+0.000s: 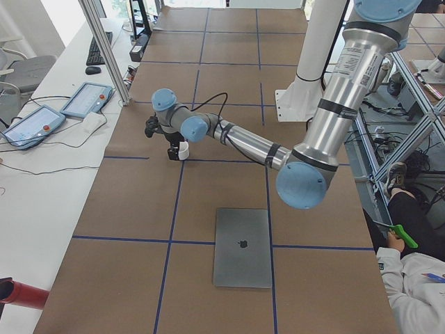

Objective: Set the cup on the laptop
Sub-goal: 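Reach the left gripper to the white cup and grasp it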

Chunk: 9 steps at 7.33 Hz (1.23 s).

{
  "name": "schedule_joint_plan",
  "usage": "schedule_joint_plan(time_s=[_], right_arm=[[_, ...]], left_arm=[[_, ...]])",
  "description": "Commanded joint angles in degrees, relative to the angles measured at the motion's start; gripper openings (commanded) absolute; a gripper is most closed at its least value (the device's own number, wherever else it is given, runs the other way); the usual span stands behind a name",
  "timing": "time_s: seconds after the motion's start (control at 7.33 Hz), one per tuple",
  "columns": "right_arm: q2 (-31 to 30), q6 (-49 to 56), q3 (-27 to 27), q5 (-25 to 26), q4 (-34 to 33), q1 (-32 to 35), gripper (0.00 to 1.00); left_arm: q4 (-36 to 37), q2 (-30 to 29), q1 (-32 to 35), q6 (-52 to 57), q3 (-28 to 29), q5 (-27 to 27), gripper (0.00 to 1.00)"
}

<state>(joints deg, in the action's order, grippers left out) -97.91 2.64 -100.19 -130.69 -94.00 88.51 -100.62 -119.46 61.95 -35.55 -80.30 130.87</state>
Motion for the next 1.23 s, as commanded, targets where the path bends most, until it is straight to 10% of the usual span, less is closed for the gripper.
schedule_joint_plan(time_s=[0.0,0.55,0.68,0.95,1.09], right_arm=[[0.0,0.0,0.0,0.0,-0.04,0.0,1.0],[0.0,0.0,0.0,0.0,0.05,0.0,1.0],[0.0,0.0,0.0,0.0,0.05,0.0,1.0],[0.0,0.0,0.0,0.0,0.05,0.0,1.0],[0.0,0.0,0.0,0.0,0.05,0.0,1.0]], left_arm=[[-9.61,-6.48,-1.64,-8.17,13.28,-0.62,1.0],[-13.73,-6.75,-7.1,-13.74,16.4,-2.62,0.94],[-13.73,-6.84,-7.63,-13.75,16.4,-3.51,0.81],[-13.73,-7.36,-7.63,-13.58,16.23,-3.52,0.0],[-13.64,-7.63,-7.63,-13.58,16.14,-3.6,0.0]])
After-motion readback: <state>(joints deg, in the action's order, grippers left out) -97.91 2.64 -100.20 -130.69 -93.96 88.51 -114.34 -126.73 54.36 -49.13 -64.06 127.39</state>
